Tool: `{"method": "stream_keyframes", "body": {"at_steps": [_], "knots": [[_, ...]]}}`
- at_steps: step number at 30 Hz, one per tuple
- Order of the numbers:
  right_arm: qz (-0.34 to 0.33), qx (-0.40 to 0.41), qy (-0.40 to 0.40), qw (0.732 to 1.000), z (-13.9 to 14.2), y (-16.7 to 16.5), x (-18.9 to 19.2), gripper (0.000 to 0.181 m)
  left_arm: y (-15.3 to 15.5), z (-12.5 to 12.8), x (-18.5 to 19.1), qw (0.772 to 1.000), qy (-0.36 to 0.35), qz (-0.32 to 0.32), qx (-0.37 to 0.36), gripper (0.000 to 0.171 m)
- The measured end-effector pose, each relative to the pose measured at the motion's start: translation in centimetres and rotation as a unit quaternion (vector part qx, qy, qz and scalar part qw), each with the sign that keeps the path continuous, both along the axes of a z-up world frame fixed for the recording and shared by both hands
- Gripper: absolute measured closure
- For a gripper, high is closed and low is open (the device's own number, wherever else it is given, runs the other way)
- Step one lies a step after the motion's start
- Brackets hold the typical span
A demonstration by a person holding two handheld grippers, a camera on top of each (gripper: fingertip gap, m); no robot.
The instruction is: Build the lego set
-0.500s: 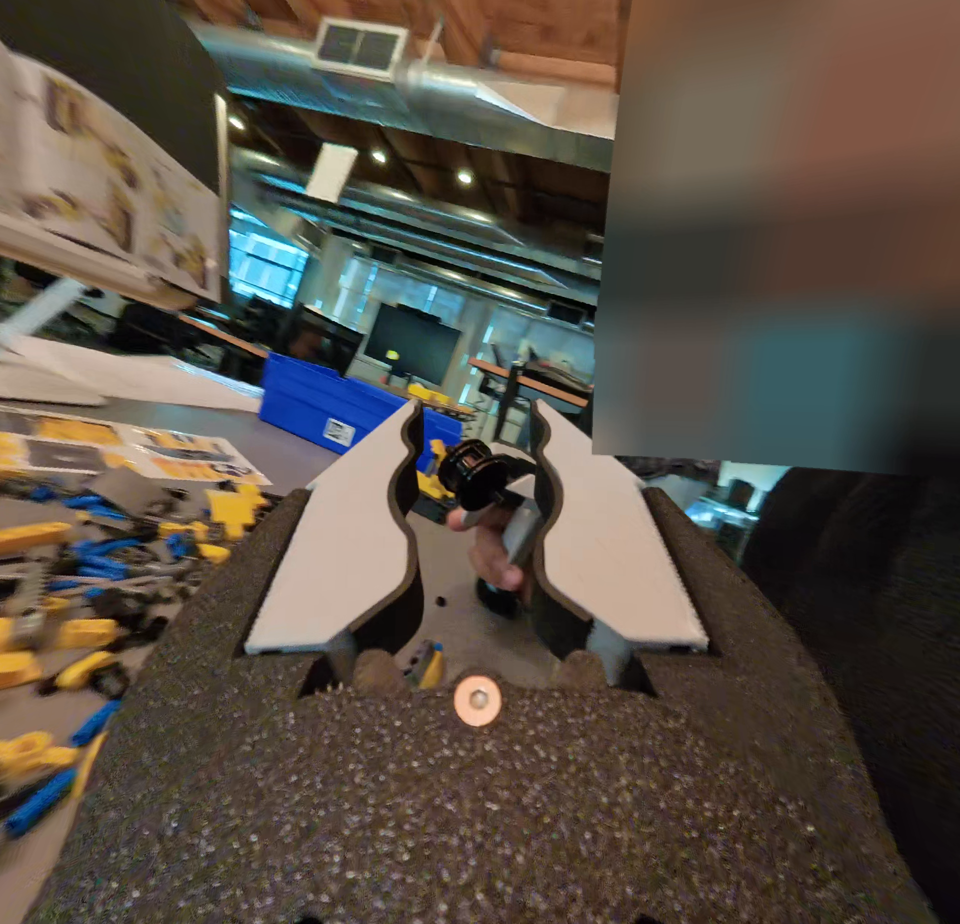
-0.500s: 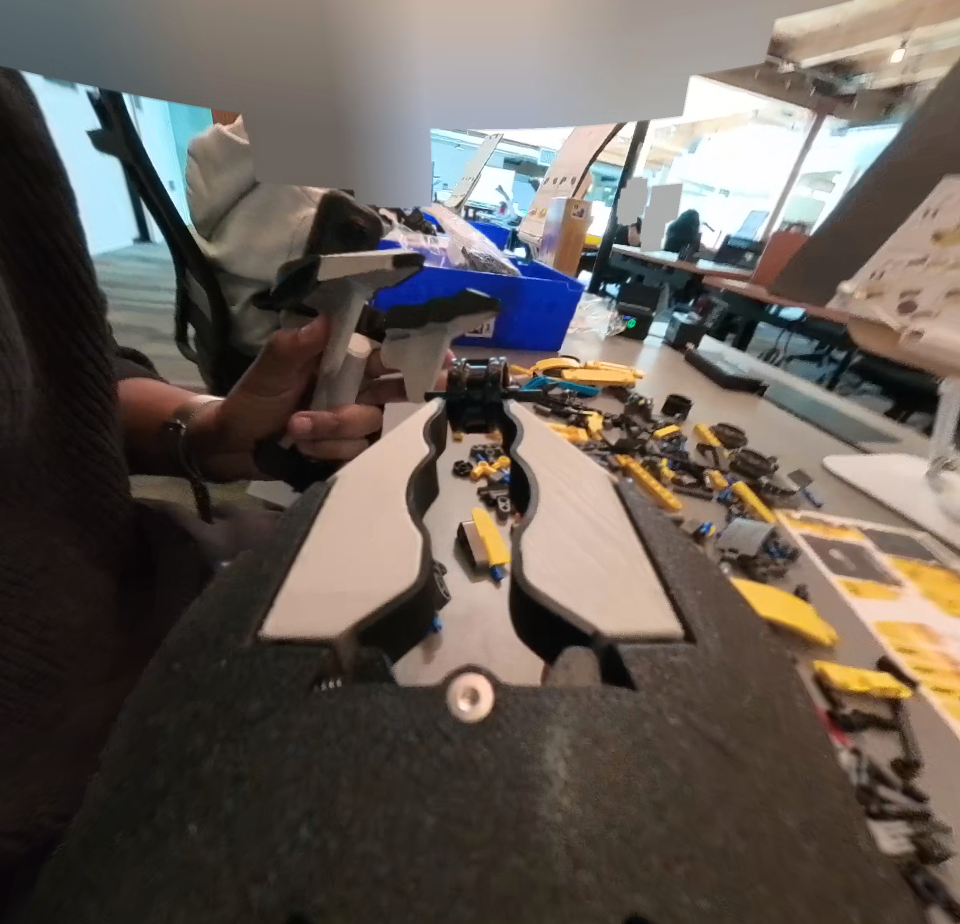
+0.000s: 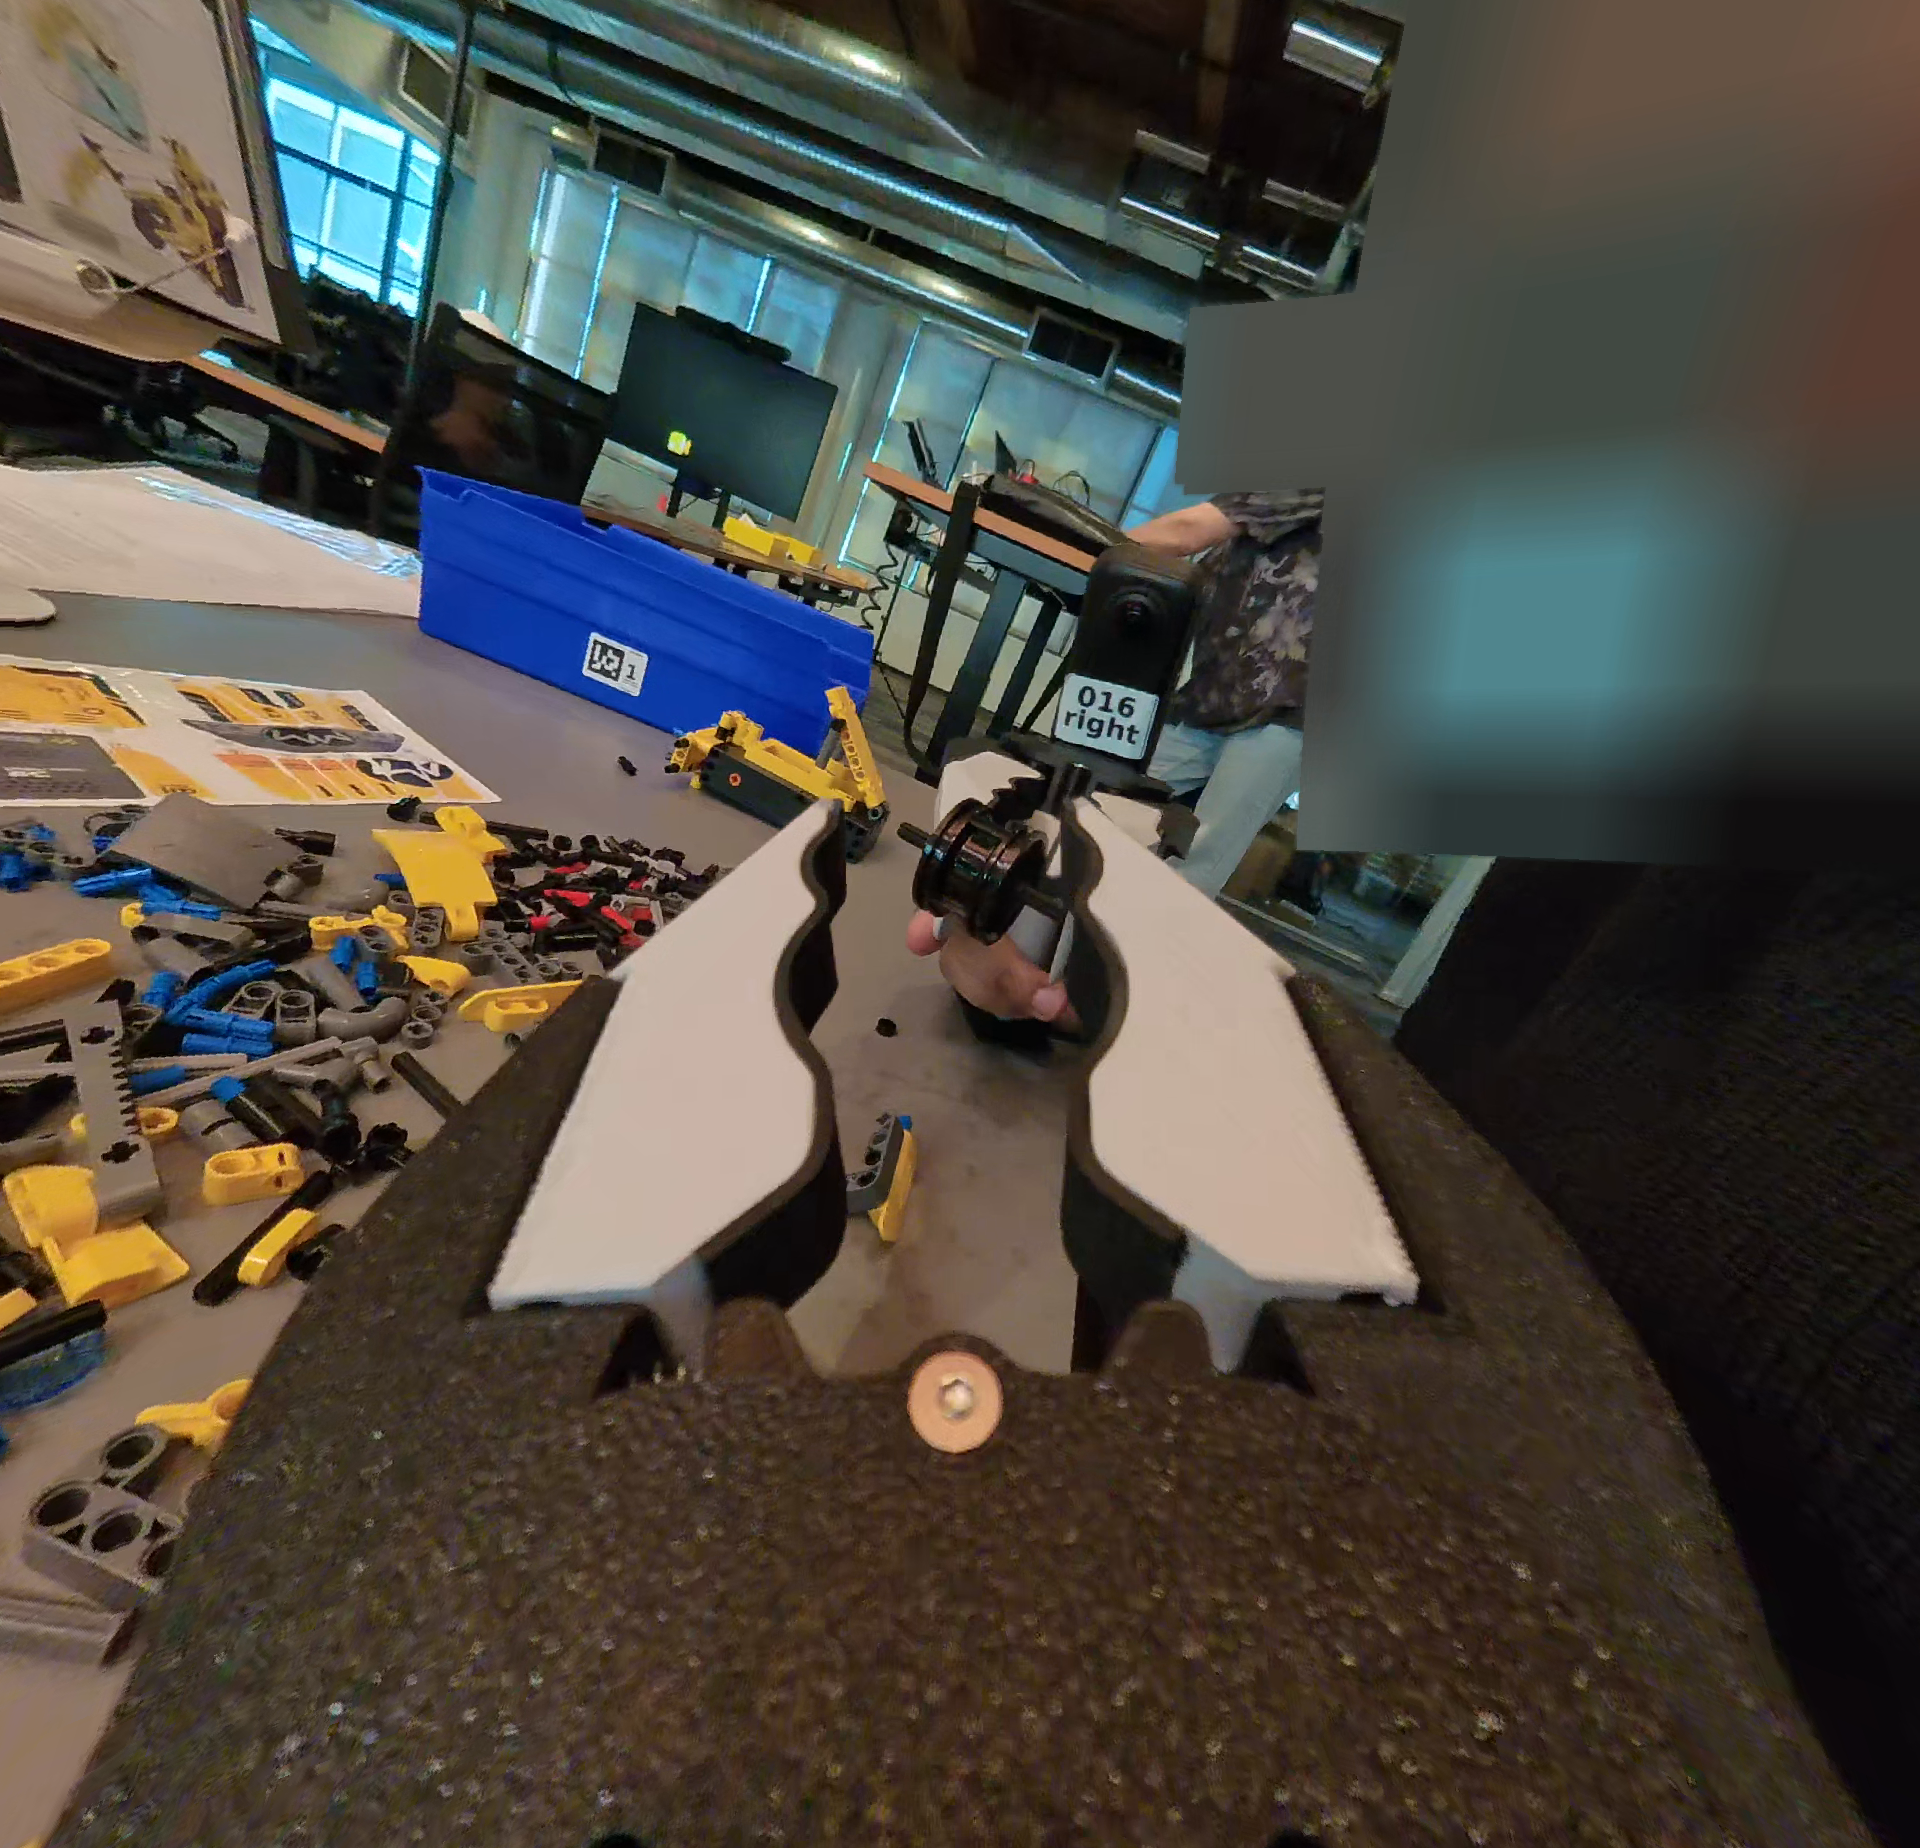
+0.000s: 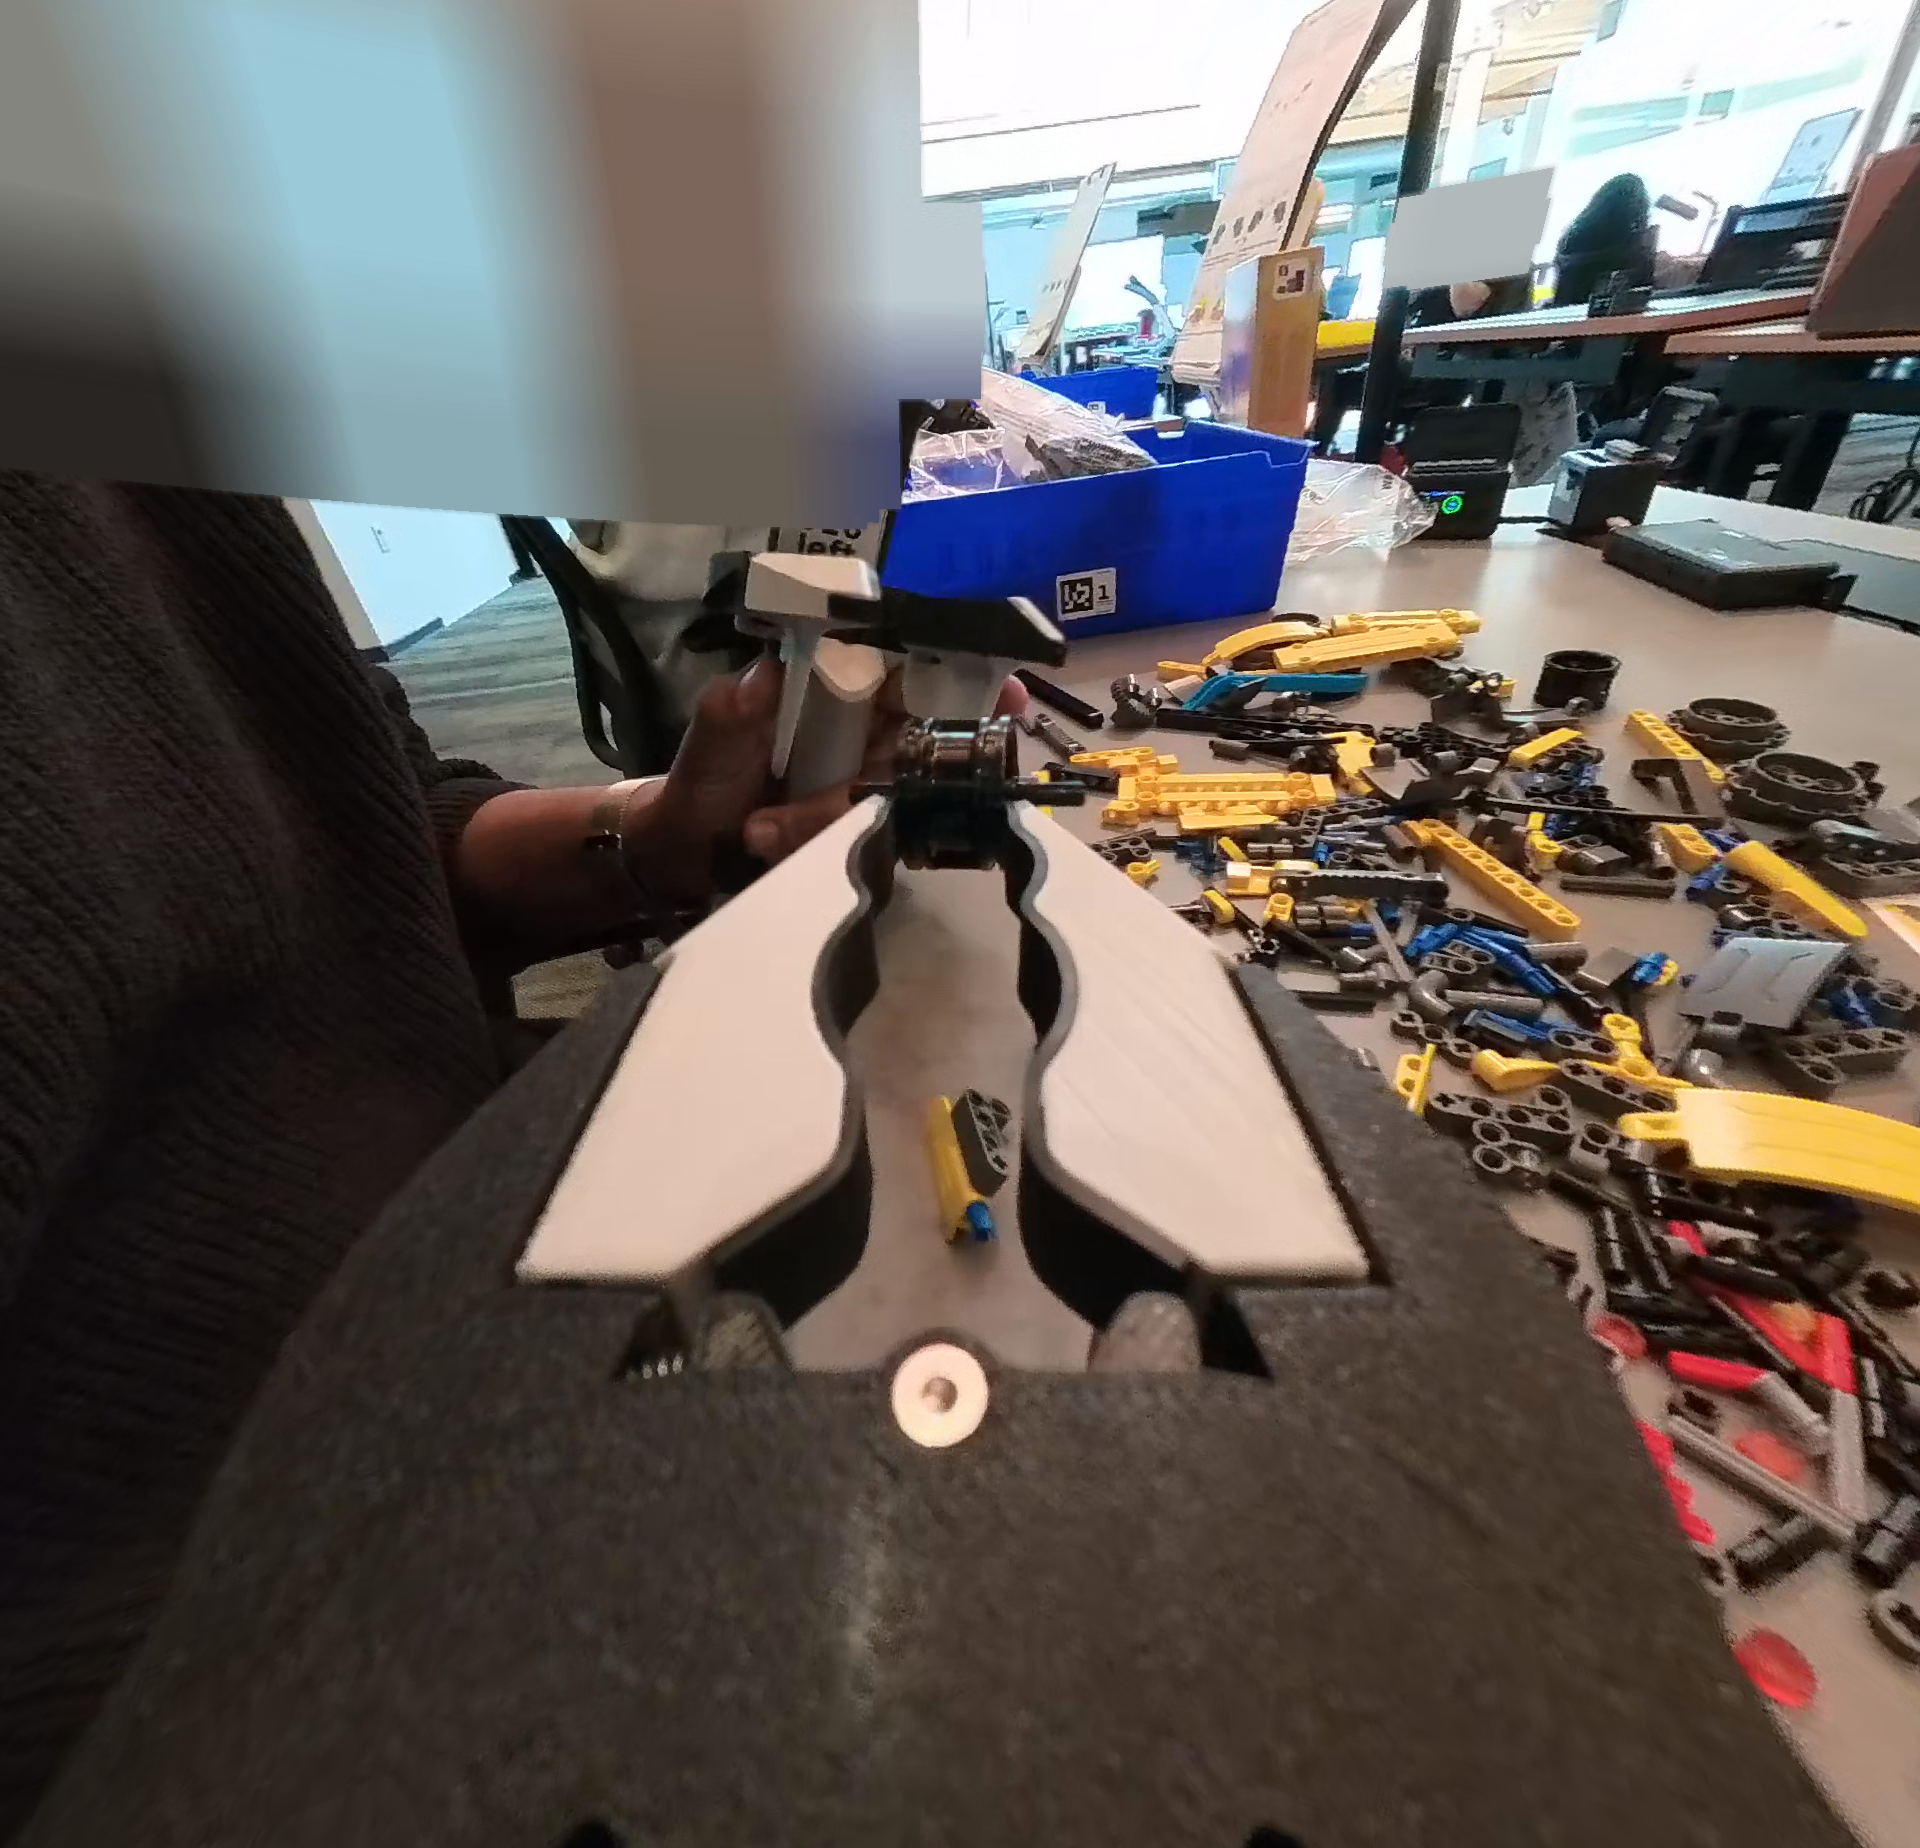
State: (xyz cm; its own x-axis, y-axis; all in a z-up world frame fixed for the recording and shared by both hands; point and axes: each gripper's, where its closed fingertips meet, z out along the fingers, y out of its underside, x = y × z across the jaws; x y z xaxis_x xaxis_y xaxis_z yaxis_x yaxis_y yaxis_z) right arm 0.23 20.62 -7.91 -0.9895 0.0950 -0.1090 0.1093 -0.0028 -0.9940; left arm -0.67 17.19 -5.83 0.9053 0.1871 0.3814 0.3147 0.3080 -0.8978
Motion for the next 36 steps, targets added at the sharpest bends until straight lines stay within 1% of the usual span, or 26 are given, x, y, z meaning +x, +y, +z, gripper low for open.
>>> {"method": "stream_keyframes", "body": {"at_steps": [6, 13, 16, 19, 22, 26, 33, 36], "knots": [[0.005, 0.002, -0.003, 1.000, -0.1, -0.1, 0.1, 0.162, 0.2, 0.0, 0.1, 1.000, -0.011, -0.016, 0.008, 0.131], [0.012, 0.002, -0.012, 1.000, -0.1, -0.1, 0.3, 0.162, 0.3, 0.0, 0.5, 1.000, -0.003, -0.021, 0.005, 0.131], [0.026, 0.004, -0.028, 0.999, -0.3, -0.3, 0.4, 0.162, 0.4, 0.1, 0.7, 1.000, 0.001, -0.028, 0.005, 0.131], [0.038, 0.001, -0.042, 0.998, -0.4, -0.3, 0.5, 0.162, 1.0, 0.1, 1.8, 0.998, 0.005, -0.069, 0.006, 0.131], [0.050, -0.002, -0.035, 0.998, -0.2, -0.3, 1.0, 0.162, 1.5, -0.1, 2.6, 0.995, -0.003, -0.101, 0.000, 0.131], [0.071, -0.004, -0.035, 0.997, -0.2, -0.4, 1.7, 0.162, 1.5, -0.2, 2.4, 0.995, -0.010, -0.096, 0.001, 0.131], [0.092, -0.014, -0.057, 0.994, 0.1, -0.3, 2.2, 0.163, 2.0, -0.6, 2.6, 0.993, -0.029, -0.113, -0.011, 0.132], [0.118, -0.026, -0.087, 0.989, 0.3, -0.1, 2.5, 0.163, 2.6, -1.3, 3.5, 0.988, -0.049, -0.144, -0.034, 0.132]]}}
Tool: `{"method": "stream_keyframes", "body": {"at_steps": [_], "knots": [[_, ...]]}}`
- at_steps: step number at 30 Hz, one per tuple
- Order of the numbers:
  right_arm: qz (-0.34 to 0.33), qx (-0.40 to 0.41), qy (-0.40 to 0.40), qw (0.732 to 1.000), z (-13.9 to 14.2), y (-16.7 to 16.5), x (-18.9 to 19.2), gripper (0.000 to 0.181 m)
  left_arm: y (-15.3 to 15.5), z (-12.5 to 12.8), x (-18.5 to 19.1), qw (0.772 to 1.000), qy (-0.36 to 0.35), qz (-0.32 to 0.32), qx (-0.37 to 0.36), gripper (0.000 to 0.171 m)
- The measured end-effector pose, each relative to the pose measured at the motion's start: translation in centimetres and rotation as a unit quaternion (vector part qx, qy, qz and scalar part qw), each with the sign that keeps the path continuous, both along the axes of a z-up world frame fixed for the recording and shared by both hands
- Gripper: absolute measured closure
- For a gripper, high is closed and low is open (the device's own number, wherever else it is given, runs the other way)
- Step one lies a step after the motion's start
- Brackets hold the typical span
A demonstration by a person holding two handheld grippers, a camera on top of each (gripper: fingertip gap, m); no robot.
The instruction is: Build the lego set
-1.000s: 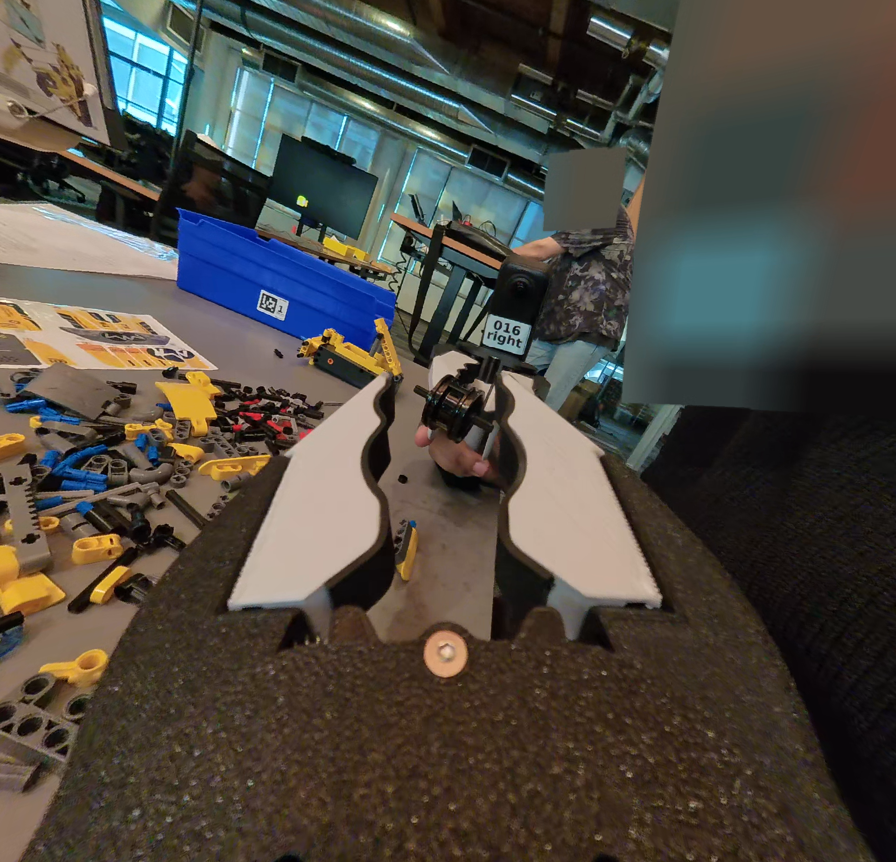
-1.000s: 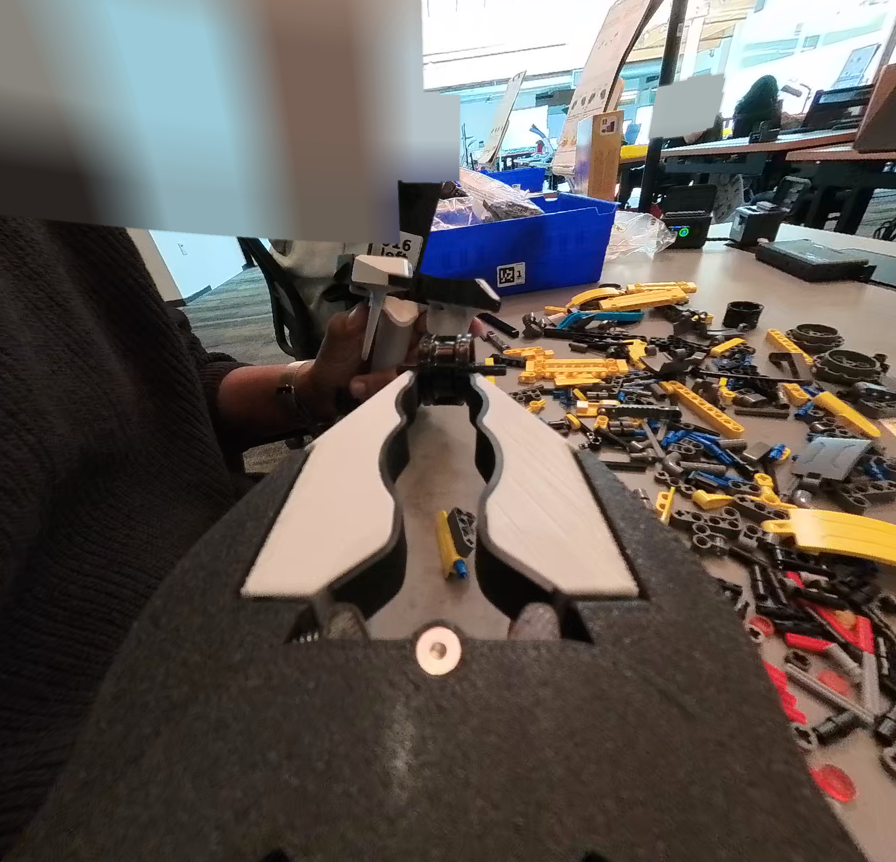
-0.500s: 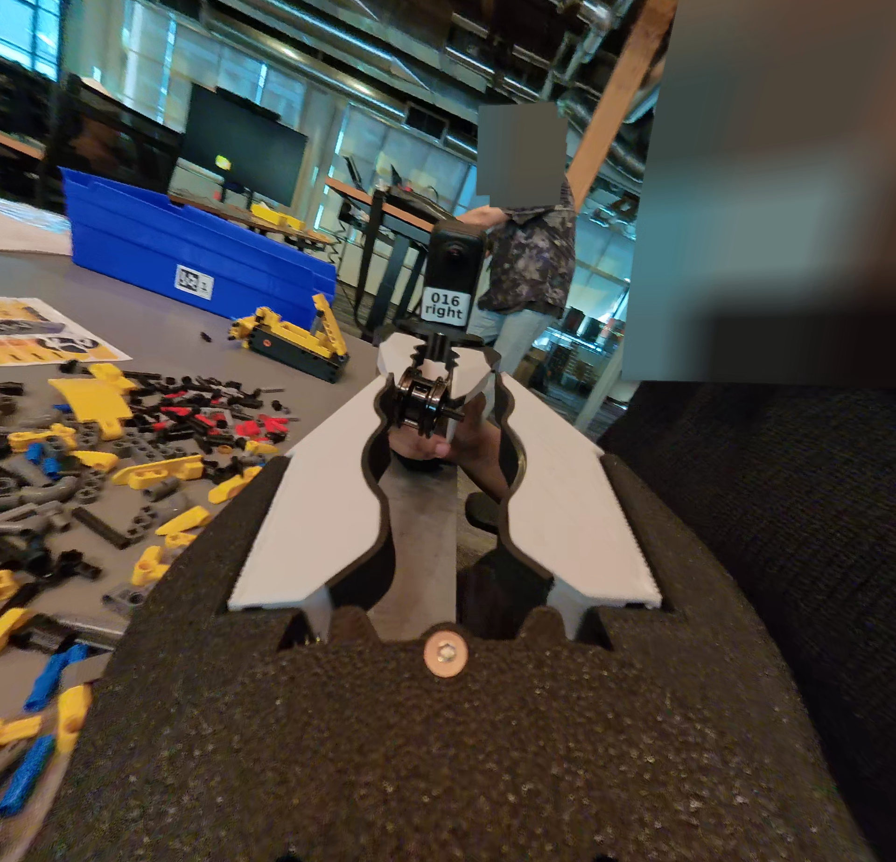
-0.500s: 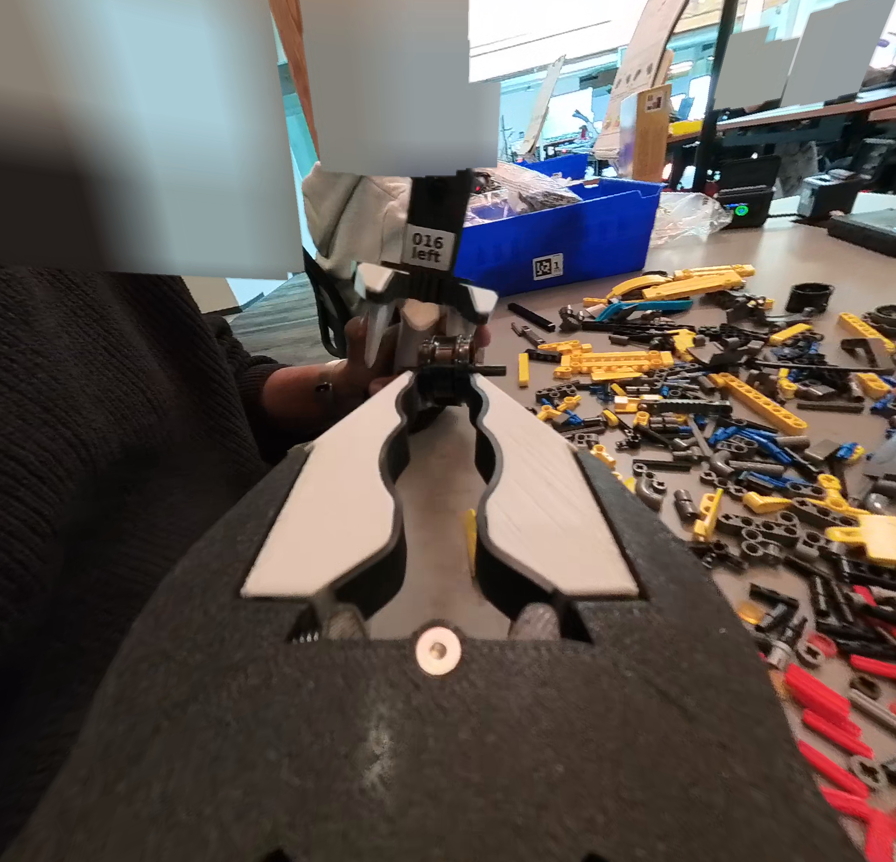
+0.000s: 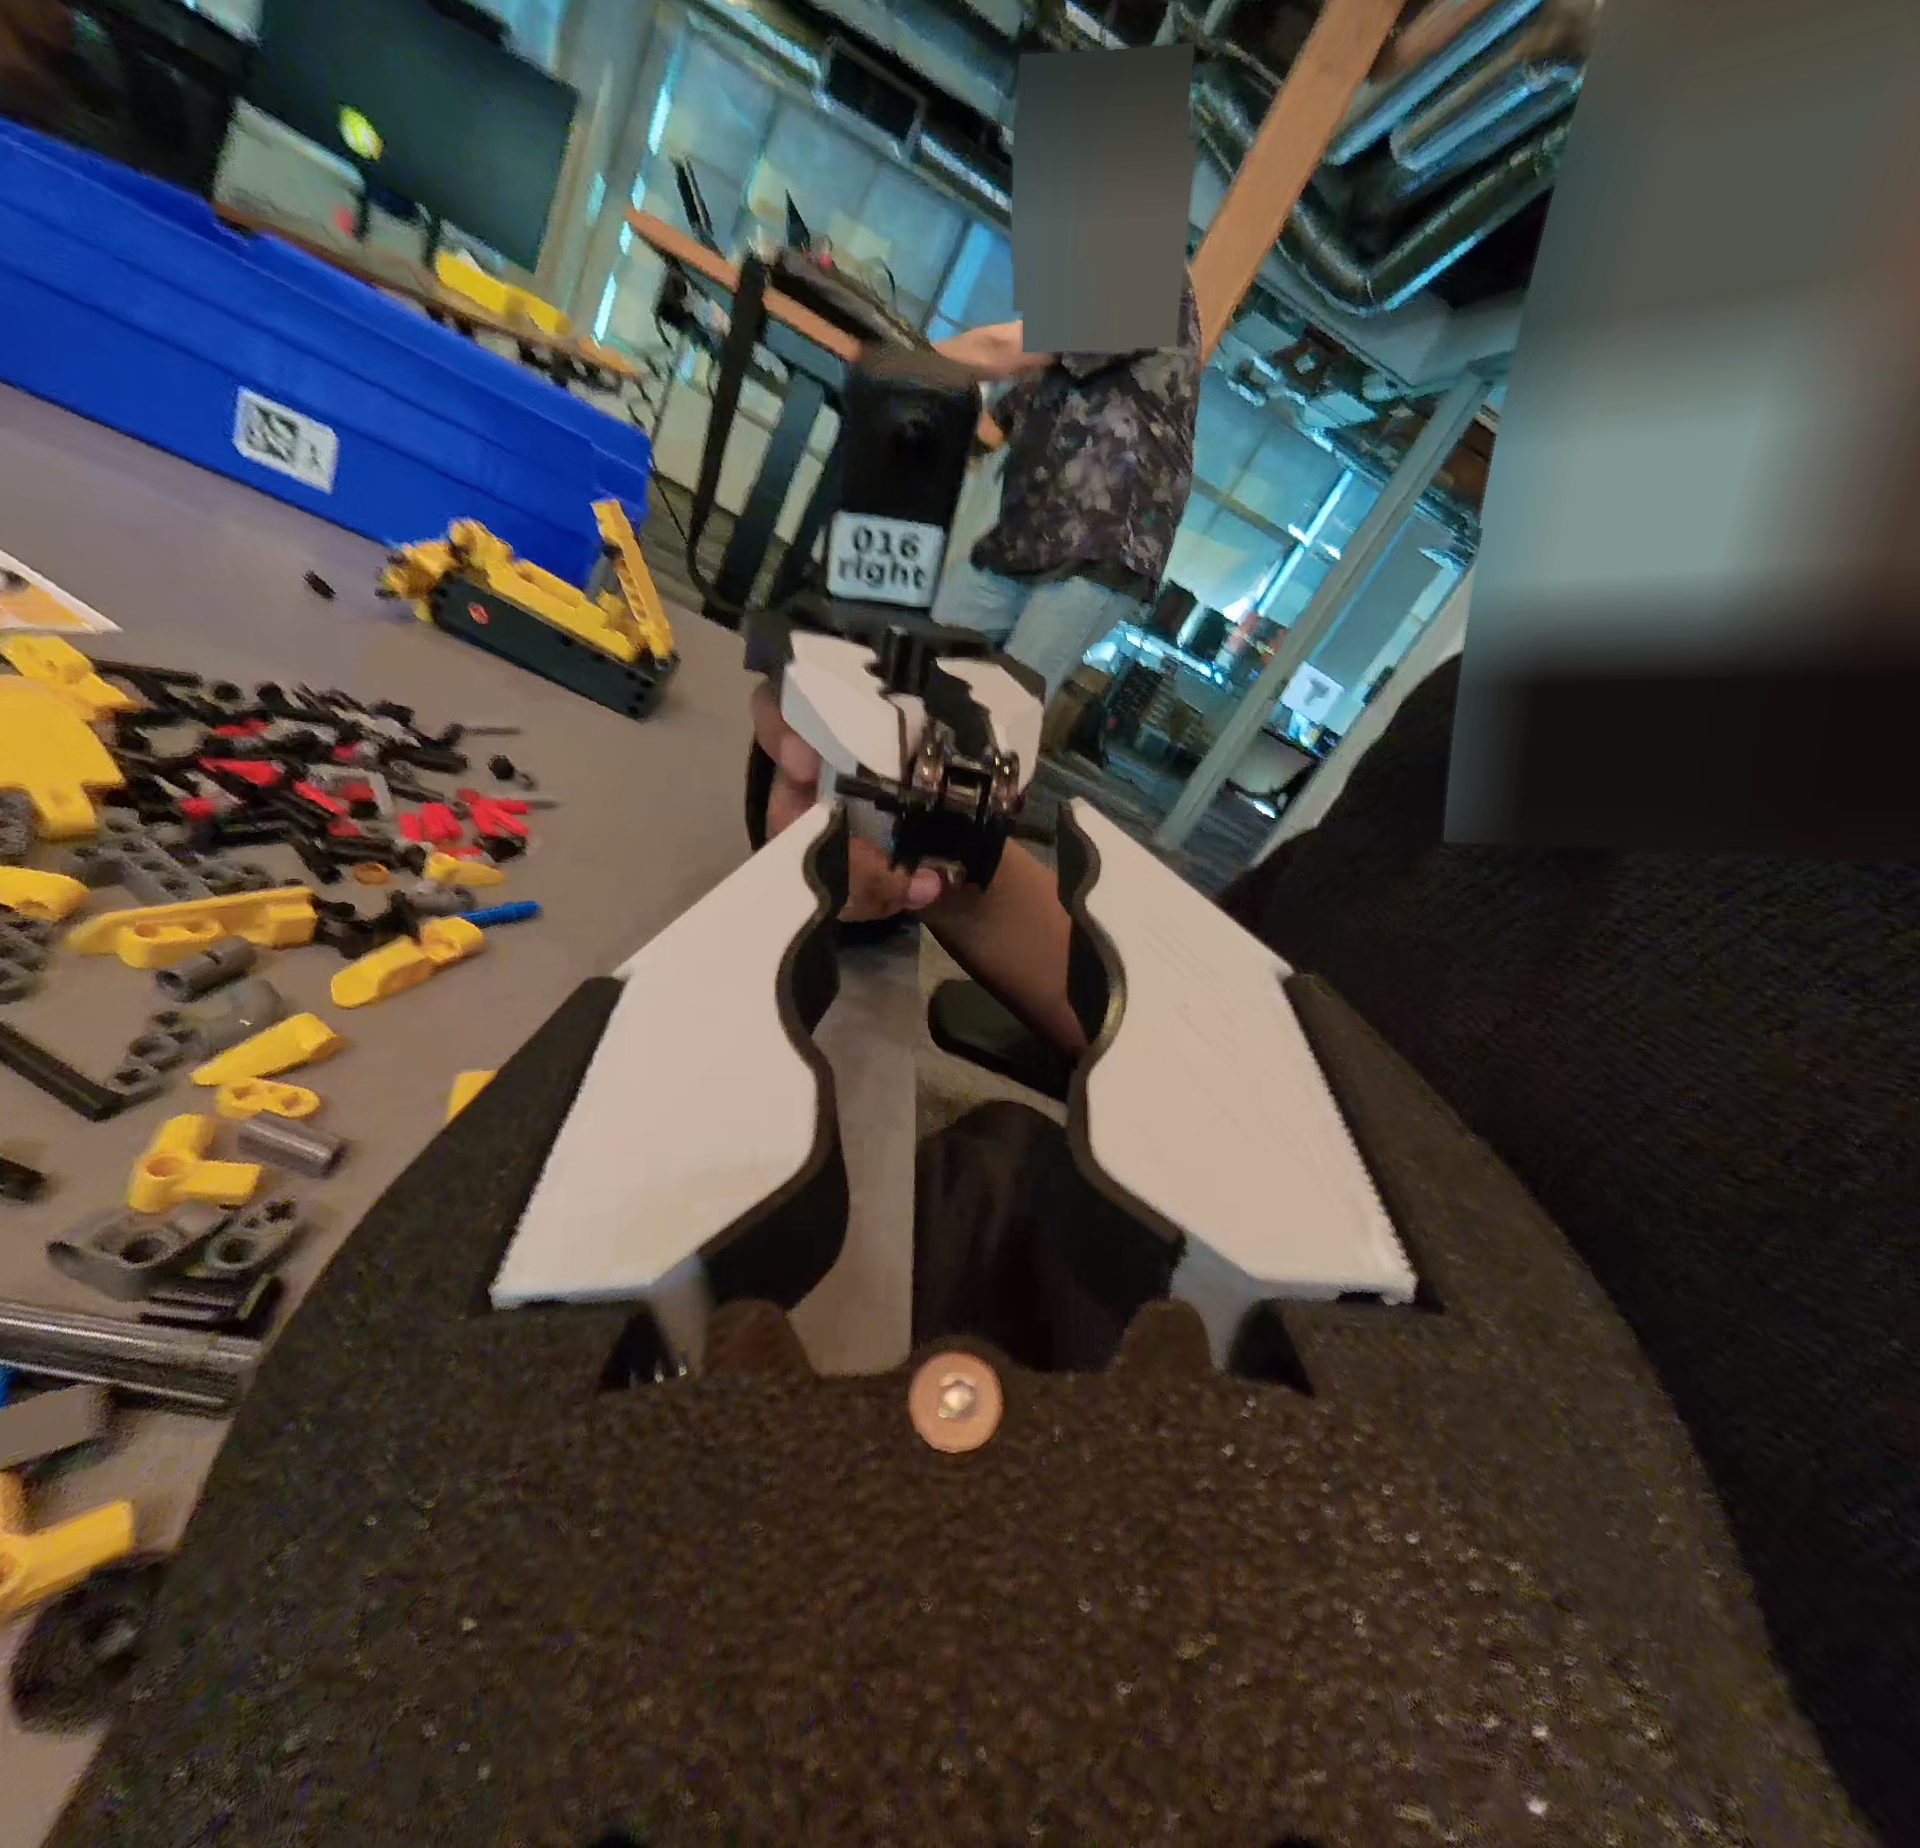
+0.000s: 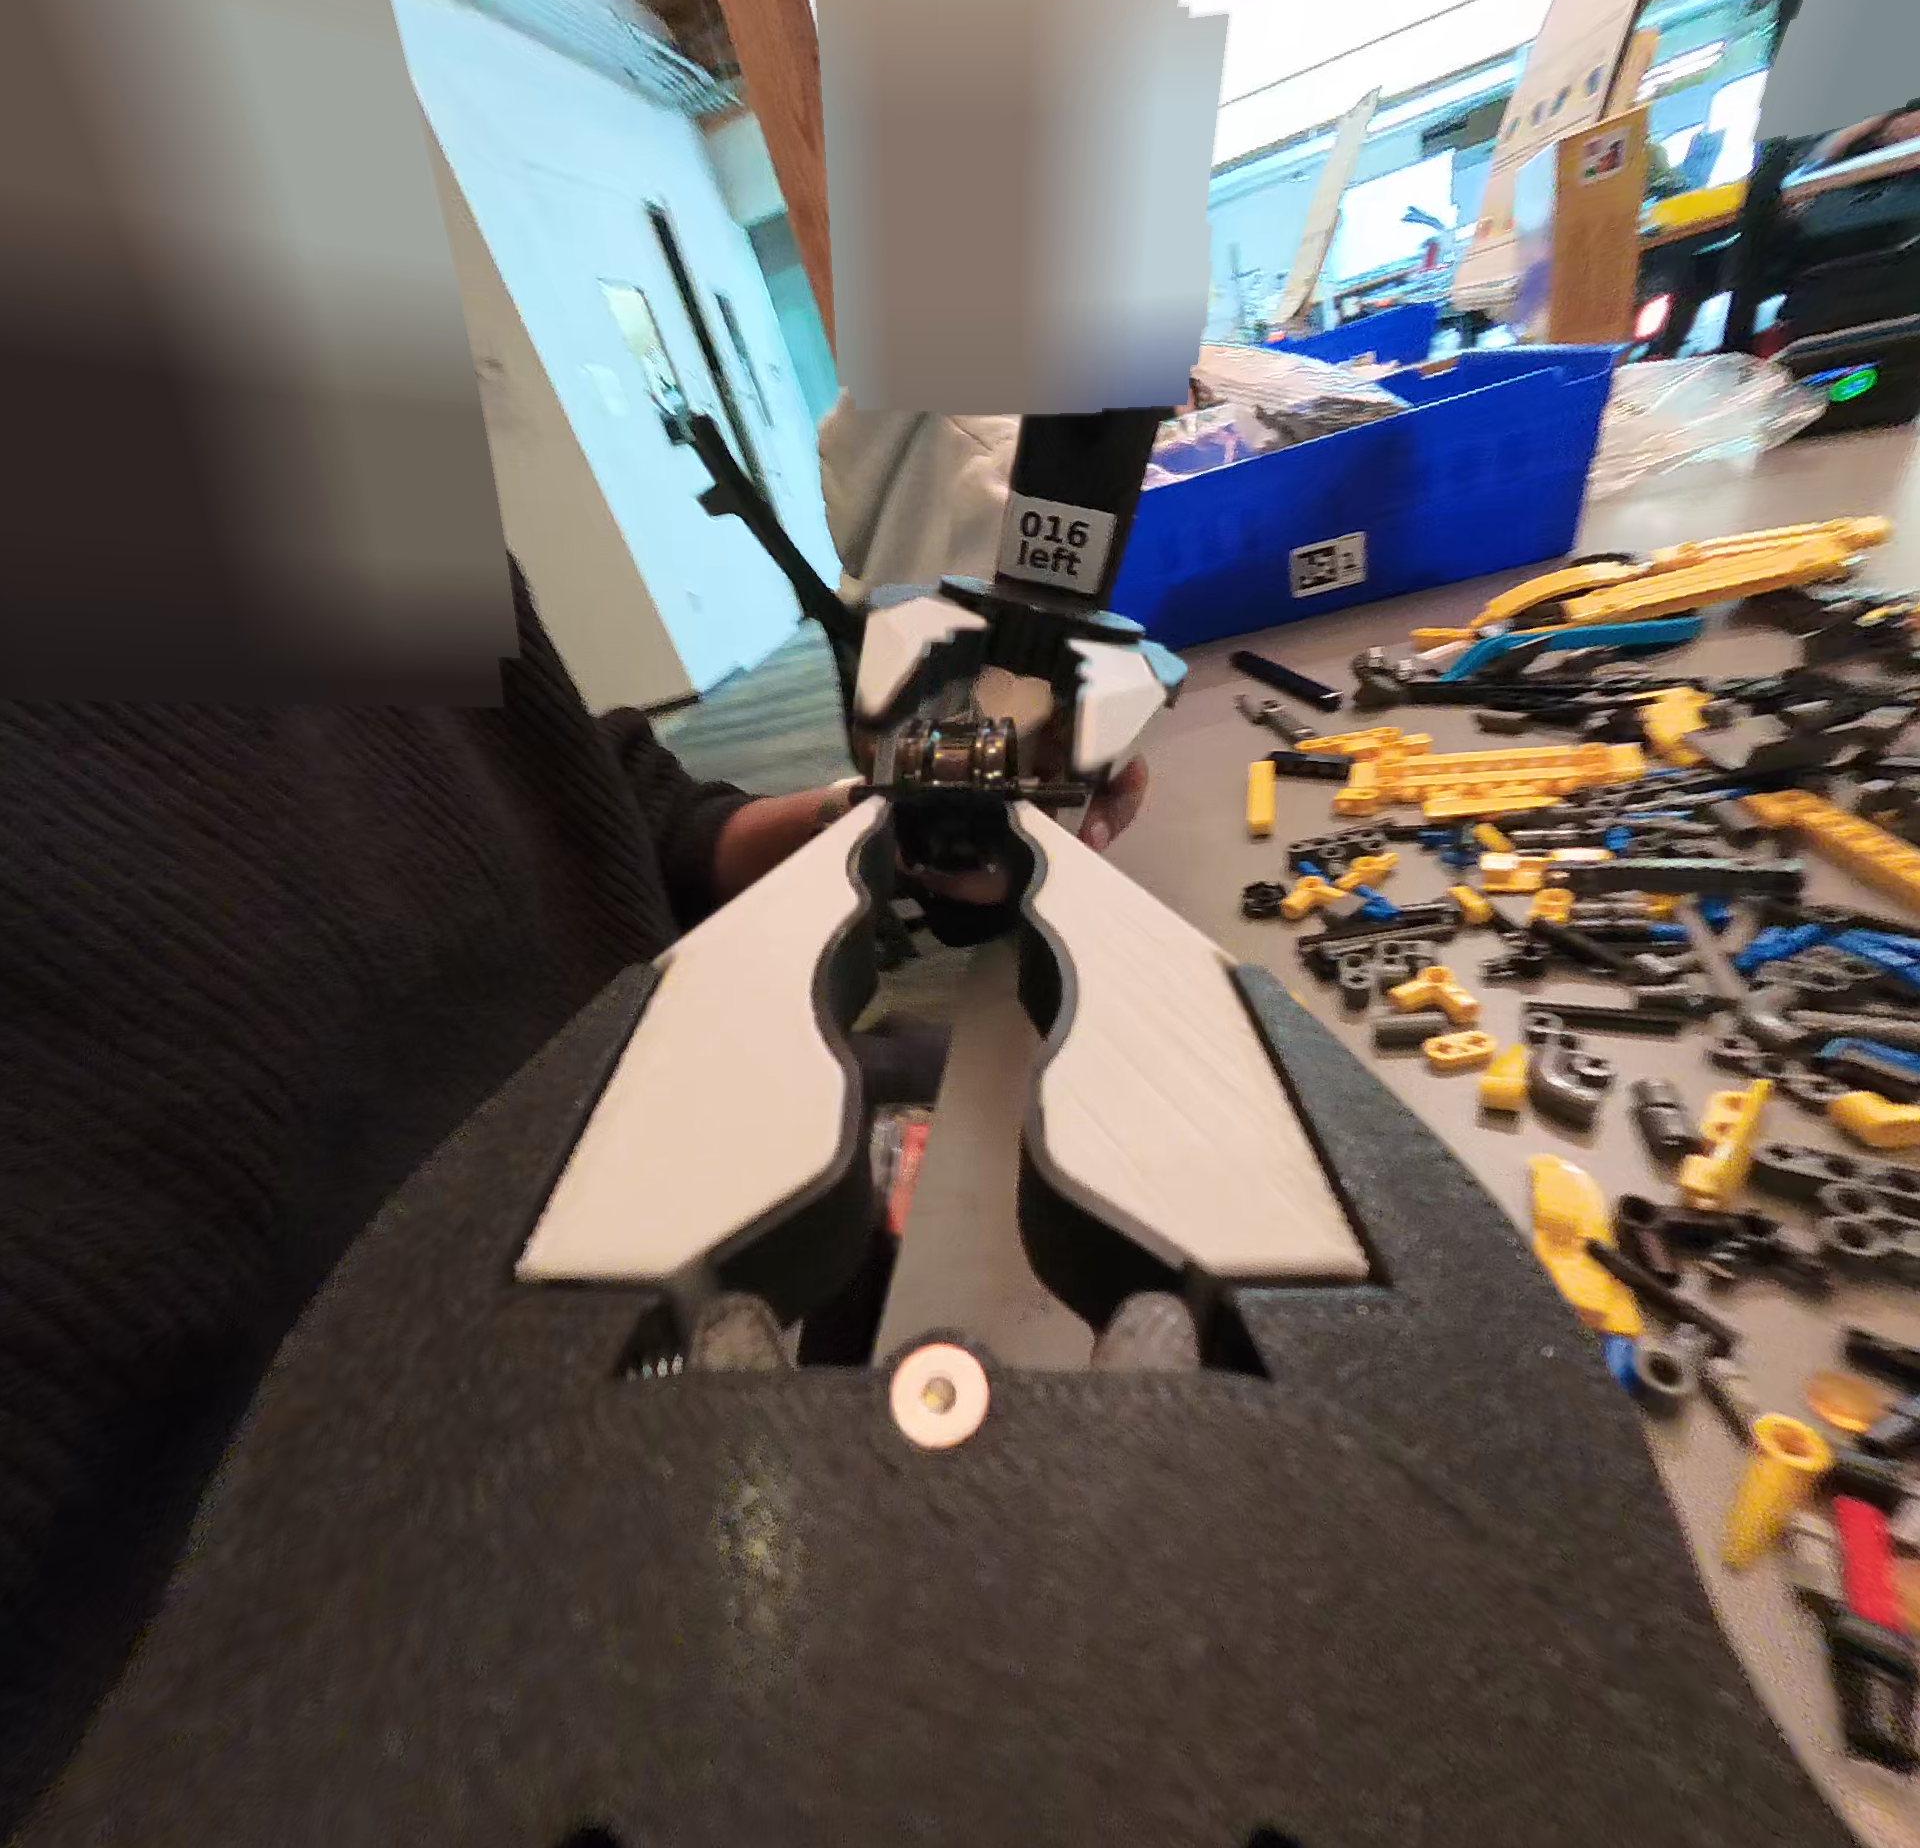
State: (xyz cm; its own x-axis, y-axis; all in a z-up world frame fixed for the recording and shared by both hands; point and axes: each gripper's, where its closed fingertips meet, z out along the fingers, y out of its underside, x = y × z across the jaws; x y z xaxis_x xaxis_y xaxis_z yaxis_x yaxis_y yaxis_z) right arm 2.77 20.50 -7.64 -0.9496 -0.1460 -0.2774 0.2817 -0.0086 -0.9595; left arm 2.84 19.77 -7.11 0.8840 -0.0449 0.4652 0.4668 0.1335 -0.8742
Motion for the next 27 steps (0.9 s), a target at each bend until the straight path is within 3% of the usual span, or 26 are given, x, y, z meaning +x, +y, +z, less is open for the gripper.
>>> {"method": "stream_keyframes", "body": {"at_steps": [5, 11, 13, 15, 18, 22, 27], "knots": [[0.022, -0.002, -0.030, 0.999, 0.0, -0.1, 0.2, 0.163, 1.0, -0.9, 0.8, 0.999, 0.020, -0.010, -0.043, 0.145], [0.025, 0.001, -0.039, 0.999, -0.1, -0.2, 0.1, 0.163, 0.7, -0.8, 0.5, 0.999, 0.017, 0.001, -0.040, 0.150], [-0.015, -0.008, -0.036, 0.999, 0.1, -0.2, -1.1, 0.156, 0.4, -0.7, -0.2, 0.998, 0.028, 0.026, -0.049, 0.151], [-0.077, -0.013, -0.014, 0.997, 0.3, 0.4, -2.8, 0.129, -0.8, -0.9, -1.7, 0.994, 0.043, 0.079, -0.069, 0.151], [-0.128, 0.014, 0.040, 0.991, -0.2, 1.2, -3.8, 0.126, -2.7, -1.5, -3.4, 0.985, 0.055, 0.127, -0.102, 0.151], [-0.087, 0.076, 0.048, 0.992, -2.0, 1.8, -2.6, 0.131, -4.0, -2.3, -4.7, 0.974, 0.061, 0.170, -0.138, 0.151], [-0.047, 0.175, 0.118, 0.976, -4.9, 1.0, -0.5, 0.131, -3.2, -3.6, -4.7, 0.973, 0.036, 0.146, -0.175, 0.151]]}}
